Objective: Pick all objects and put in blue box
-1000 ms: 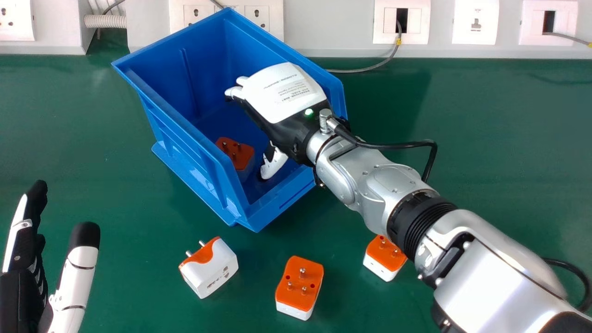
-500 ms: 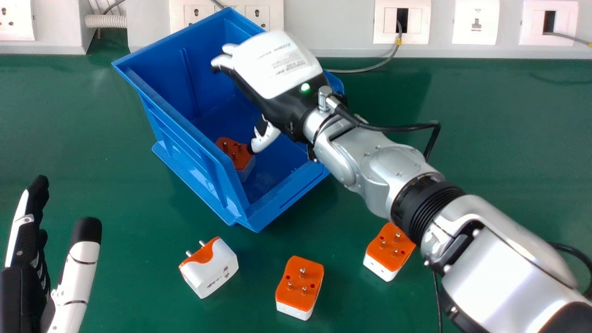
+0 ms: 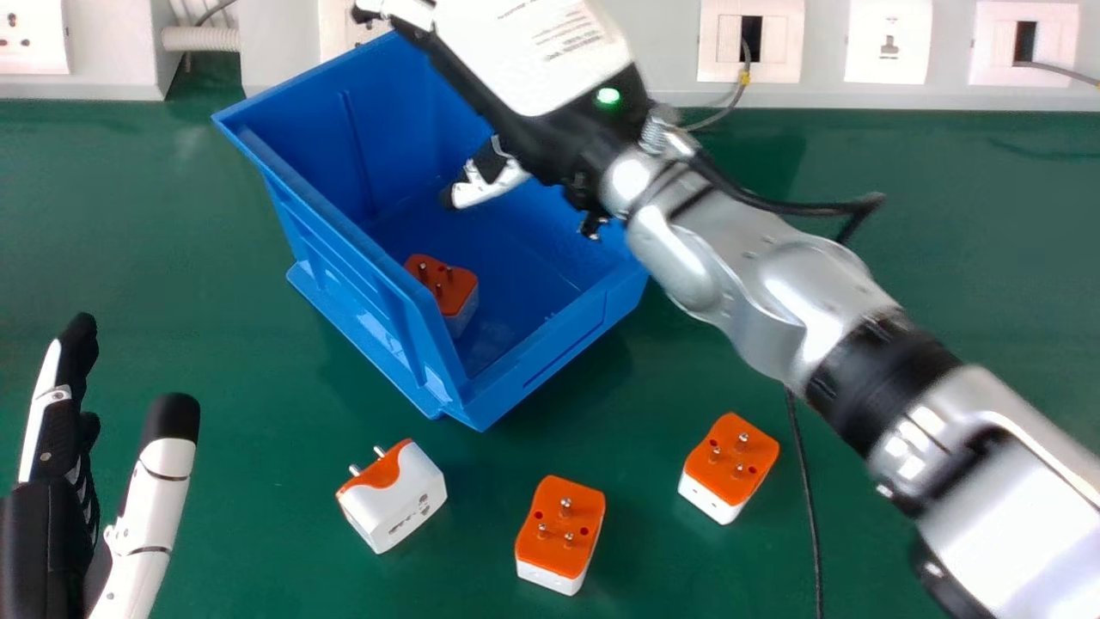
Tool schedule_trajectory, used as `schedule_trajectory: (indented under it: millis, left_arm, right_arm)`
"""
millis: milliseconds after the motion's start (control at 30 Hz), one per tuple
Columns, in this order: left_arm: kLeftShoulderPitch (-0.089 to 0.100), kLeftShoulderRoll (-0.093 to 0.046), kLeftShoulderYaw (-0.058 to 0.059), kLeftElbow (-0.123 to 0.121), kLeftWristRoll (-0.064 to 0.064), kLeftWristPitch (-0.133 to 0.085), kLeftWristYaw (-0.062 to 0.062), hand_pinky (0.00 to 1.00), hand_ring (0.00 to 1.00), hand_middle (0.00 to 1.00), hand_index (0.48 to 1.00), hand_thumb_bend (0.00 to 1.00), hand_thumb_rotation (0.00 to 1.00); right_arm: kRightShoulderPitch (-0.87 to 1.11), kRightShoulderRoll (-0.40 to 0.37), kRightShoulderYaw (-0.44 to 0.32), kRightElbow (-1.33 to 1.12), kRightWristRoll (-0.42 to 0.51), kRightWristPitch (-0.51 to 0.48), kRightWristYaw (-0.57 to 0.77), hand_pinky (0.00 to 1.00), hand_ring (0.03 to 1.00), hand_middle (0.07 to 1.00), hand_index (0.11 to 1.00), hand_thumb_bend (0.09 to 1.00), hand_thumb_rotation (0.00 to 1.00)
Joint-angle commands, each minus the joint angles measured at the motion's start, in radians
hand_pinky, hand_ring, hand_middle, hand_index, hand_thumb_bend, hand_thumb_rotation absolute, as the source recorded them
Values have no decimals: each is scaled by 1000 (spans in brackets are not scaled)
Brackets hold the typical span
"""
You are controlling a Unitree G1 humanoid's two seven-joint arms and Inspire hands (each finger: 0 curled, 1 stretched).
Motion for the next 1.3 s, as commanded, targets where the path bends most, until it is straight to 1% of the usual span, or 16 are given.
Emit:
schedule_trajectory:
  millis: [0, 67, 167, 233, 300, 367, 433, 533, 633, 667, 767, 833, 967, 1133, 1267]
  left_arm:
    - [-9, 11, 5, -5, 1, 1, 6, 974, 1000, 979, 948, 641, 826]
    - [-15, 12, 4, -6, 0, 6, 7, 987, 1000, 980, 949, 641, 830]
    - [-32, 13, -2, -9, 3, 17, 9, 991, 1000, 981, 950, 641, 831]
    - [-37, 14, -4, -8, -2, 16, 8, 990, 1000, 981, 950, 642, 833]
    - [-37, 14, -4, -6, -9, 12, 5, 989, 1000, 981, 950, 641, 833]
    - [-37, 16, -2, -2, -14, 9, 3, 987, 1000, 981, 950, 640, 833]
    - [-34, 17, -1, -3, -14, 11, 2, 986, 1000, 981, 951, 636, 833]
    - [-31, 17, -1, -9, -14, 16, 3, 984, 1000, 981, 951, 636, 832]
    - [-32, 20, 0, -4, -18, 13, 1, 983, 1000, 981, 952, 636, 832]
    - [-32, 22, 1, -2, -21, 11, 1, 982, 1000, 980, 952, 635, 831]
    - [-33, 28, 7, 0, -22, 14, -1, 981, 1000, 980, 953, 634, 830]
    - [-30, 29, 9, -4, -22, 17, -2, 981, 1000, 979, 953, 634, 829]
    - [-24, 27, 4, -14, -16, 24, -1, 983, 1000, 979, 953, 634, 828]
    - [-17, 22, -1, -22, -26, 22, -3, 987, 1000, 980, 956, 632, 829]
    - [-16, 22, 1, -17, -33, 18, -4, 987, 1000, 980, 958, 632, 829]
  right_arm:
    - [39, -45, -51, -130, 14, 5, 22, 660, 847, 886, 809, 685, 179]
    - [77, -65, -73, -202, 12, 13, 46, 670, 849, 892, 816, 665, 192]
    - [174, -129, -134, -386, 20, 25, 106, 683, 851, 894, 820, 656, 196]
    - [233, -152, -172, -491, 29, 37, 149, 692, 851, 892, 821, 654, 196]
    - [316, -175, -213, -610, 44, 48, 191, 690, 846, 885, 815, 663, 187]
    - [386, -187, -245, -700, 49, 61, 224, 679, 836, 875, 804, 684, 168]
    - [454, -196, -275, -770, 51, 70, 242, 668, 829, 868, 795, 702, 158]
    - [560, -204, -316, -860, 49, 74, 249, 641, 825, 864, 791, 712, 173]
    - [671, -203, -363, -940, 58, 61, 237, 637, 826, 865, 793, 708, 185]
    - [705, -200, -377, -958, 61, 54, 229, 636, 829, 867, 795, 693, 208]
    - [812, -187, -417, -1004, 77, 35, 202, 639, 833, 872, 802, 678, 239]
    - [869, -176, -436, -1014, 86, 23, 184, 649, 843, 883, 814, 667, 261]
    - [961, -152, -456, -1008, 76, 27, 151, 671, 861, 903, 837, 654, 292]
    - [1048, -122, -467, -1037, 53, 62, 157, 702, 887, 923, 862, 664, 348]
    - [1119, -81, -467, -1063, 24, 102, 152, 707, 891, 928, 866, 669, 357]
